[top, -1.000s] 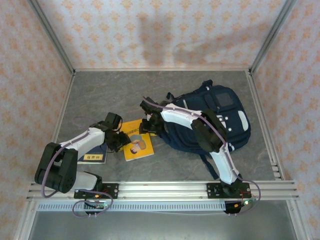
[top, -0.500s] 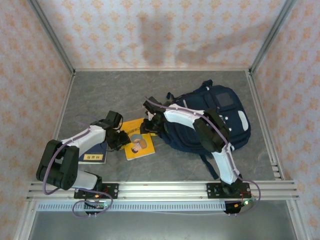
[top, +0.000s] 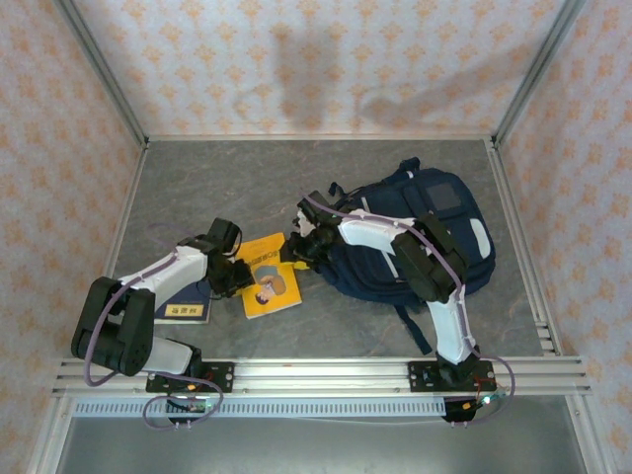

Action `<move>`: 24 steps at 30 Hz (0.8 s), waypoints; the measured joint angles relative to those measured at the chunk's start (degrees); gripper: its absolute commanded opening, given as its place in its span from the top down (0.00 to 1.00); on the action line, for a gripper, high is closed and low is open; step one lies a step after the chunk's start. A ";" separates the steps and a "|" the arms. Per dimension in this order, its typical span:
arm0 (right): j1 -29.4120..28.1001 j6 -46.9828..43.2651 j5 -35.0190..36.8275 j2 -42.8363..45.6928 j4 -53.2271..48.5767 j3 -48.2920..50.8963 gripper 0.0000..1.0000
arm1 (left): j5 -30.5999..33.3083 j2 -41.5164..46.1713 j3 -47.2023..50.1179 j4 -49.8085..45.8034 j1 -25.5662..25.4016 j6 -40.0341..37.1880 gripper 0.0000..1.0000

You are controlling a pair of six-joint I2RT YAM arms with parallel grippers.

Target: Pack the student bag

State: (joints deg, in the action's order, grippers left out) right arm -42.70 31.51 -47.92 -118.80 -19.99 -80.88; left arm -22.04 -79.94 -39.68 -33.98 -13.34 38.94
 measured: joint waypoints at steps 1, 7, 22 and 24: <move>0.00 0.26 -0.87 0.04 0.55 0.20 0.62 | 0.24 0.17 0.02 -0.37 0.00 -0.04 0.74; -0.63 1.38 -9.44 0.04 4.26 0.55 0.65 | 1.05 0.70 0.00 -1.14 0.00 -1.16 0.75; -2.25 -3.89 -12.31 -4.11 -1.84 -4.24 0.69 | 1.49 1.62 0.02 -2.12 0.00 -2.40 0.76; -2.27 -2.89 -12.33 -4.59 -0.94 -4.24 0.79 | 1.51 1.92 0.02 -2.49 0.00 -2.40 0.75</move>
State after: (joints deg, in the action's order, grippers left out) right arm -44.97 28.62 -60.25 -123.39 -20.93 -85.12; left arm -20.53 -78.02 -39.66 -36.47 -13.34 36.53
